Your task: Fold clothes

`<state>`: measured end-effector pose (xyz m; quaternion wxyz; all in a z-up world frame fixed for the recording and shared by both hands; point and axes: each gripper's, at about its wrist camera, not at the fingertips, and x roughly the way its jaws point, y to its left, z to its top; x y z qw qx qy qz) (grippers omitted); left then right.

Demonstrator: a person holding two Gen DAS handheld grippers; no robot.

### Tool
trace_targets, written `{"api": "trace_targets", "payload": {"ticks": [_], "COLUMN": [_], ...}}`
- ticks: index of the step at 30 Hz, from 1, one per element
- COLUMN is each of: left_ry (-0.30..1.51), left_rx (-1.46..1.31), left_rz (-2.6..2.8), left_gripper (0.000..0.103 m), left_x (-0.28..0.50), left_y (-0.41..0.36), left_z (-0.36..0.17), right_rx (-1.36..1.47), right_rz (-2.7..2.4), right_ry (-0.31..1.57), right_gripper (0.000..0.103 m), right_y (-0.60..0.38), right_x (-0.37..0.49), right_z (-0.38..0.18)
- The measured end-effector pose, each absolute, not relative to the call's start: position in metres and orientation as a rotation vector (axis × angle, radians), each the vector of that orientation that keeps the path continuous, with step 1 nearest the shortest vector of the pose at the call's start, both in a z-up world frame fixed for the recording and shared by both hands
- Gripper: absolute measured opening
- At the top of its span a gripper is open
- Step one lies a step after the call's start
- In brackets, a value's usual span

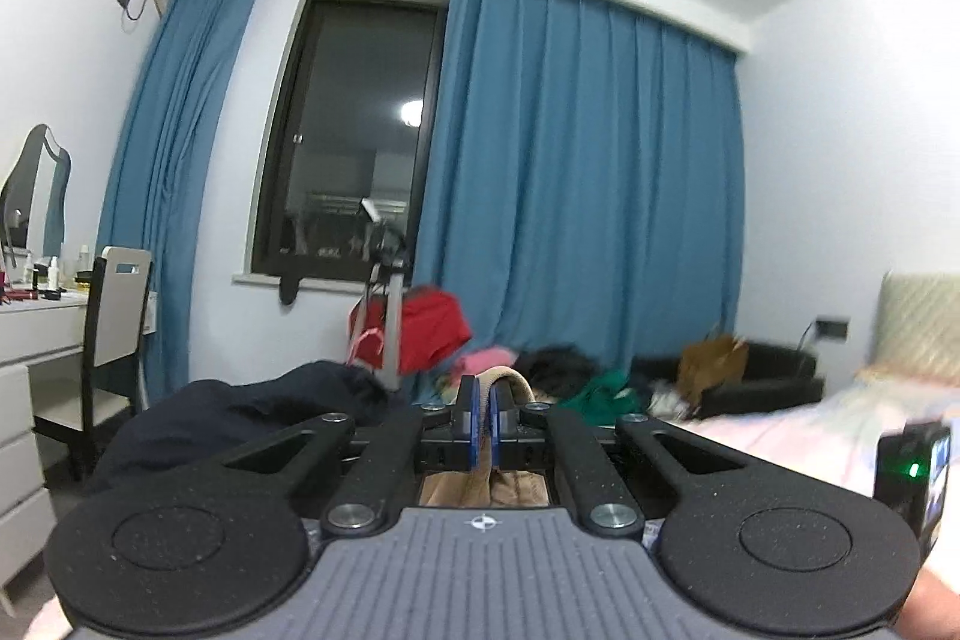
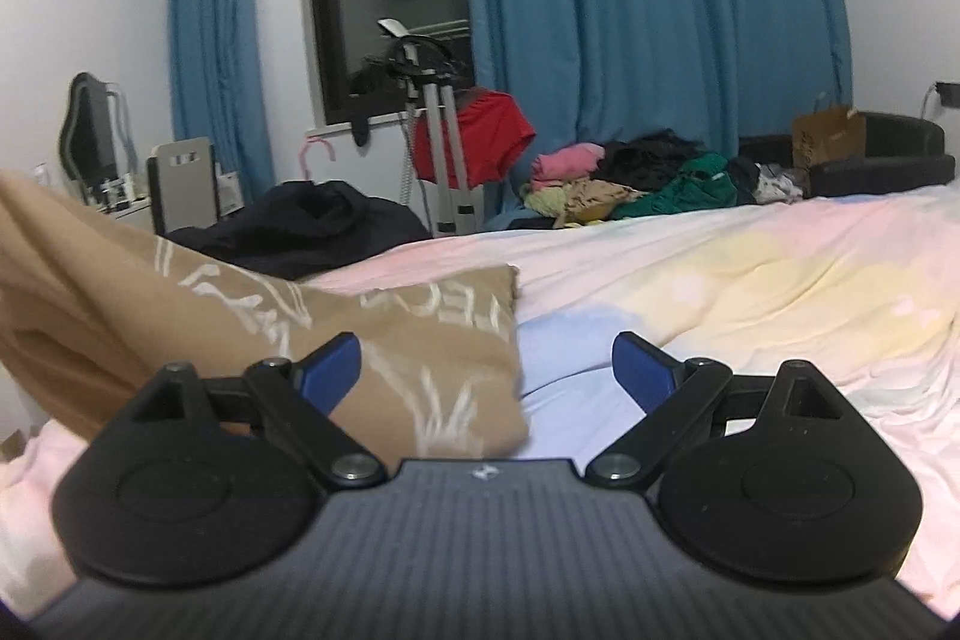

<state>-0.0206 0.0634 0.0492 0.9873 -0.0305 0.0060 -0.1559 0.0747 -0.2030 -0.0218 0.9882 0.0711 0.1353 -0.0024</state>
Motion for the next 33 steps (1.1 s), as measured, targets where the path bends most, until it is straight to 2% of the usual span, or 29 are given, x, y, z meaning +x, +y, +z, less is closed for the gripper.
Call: {"api": "trace_targets", "payload": {"ticks": [4,8,13,15,17,19,20,21,22,24,25,27,33], "left_ry": [0.047,0.136,0.212,0.234,0.246,0.278,0.295,0.320,0.344,0.368,0.377,0.388,0.385], "left_rx": [-0.113,-0.229,-0.191,-0.168,-0.154,-0.164,-0.170,-0.182,-0.194,-0.193,-0.190,-0.189,-0.170], "left_rz": [-0.299,-0.259,-0.195,-0.175,-0.164,-0.154,-0.150,-0.149,-0.148,-0.147,-0.147,-0.156,-0.199], "left_gripper": [0.004,0.004,0.004,0.004,0.004,0.004,0.004,0.004,0.004,0.004,0.004,0.004,0.004], "left_x": [-0.018,0.005,0.032,0.042,0.057,0.072,0.079,0.084,0.090,0.097,0.099,0.101,0.095], "left_y": [0.079,0.106,0.122,0.127,0.131,0.137,0.140,0.143,0.145,0.149,0.151,0.154,0.147], "left_z": [0.047,0.042,0.024,0.017,0.011,0.004,0.000,-0.003,-0.006,-0.010,-0.012,-0.013,-0.009], "right_rx": [0.109,0.093,0.023,-0.032,-0.086,-0.115,-0.104,-0.076,-0.052,-0.004,0.020,0.054,0.076], "right_rz": [0.069,0.209,0.282,0.276,0.253,0.221,0.208,0.201,0.192,0.171,0.159,0.152,0.143], "right_ry": [0.292,0.400,0.562,0.591,0.607,0.639,0.652,0.656,0.657,0.652,0.647,0.633,0.556], "right_gripper": [0.092,0.092,0.091,0.085,0.084,0.067,0.065,0.056,0.037,0.018,0.012,0.007,0.004], "right_y": [-0.187,-0.164,-0.120,-0.107,-0.098,-0.099,-0.101,-0.107,-0.114,-0.127,-0.134,-0.143,-0.156], "right_x": [0.065,0.077,0.094,0.100,0.105,0.113,0.118,0.122,0.125,0.128,0.128,0.126,0.112], "right_z": [-0.020,-0.032,-0.058,-0.069,-0.082,-0.091,-0.093,-0.093,-0.092,-0.087,-0.084,-0.078,-0.055]}}
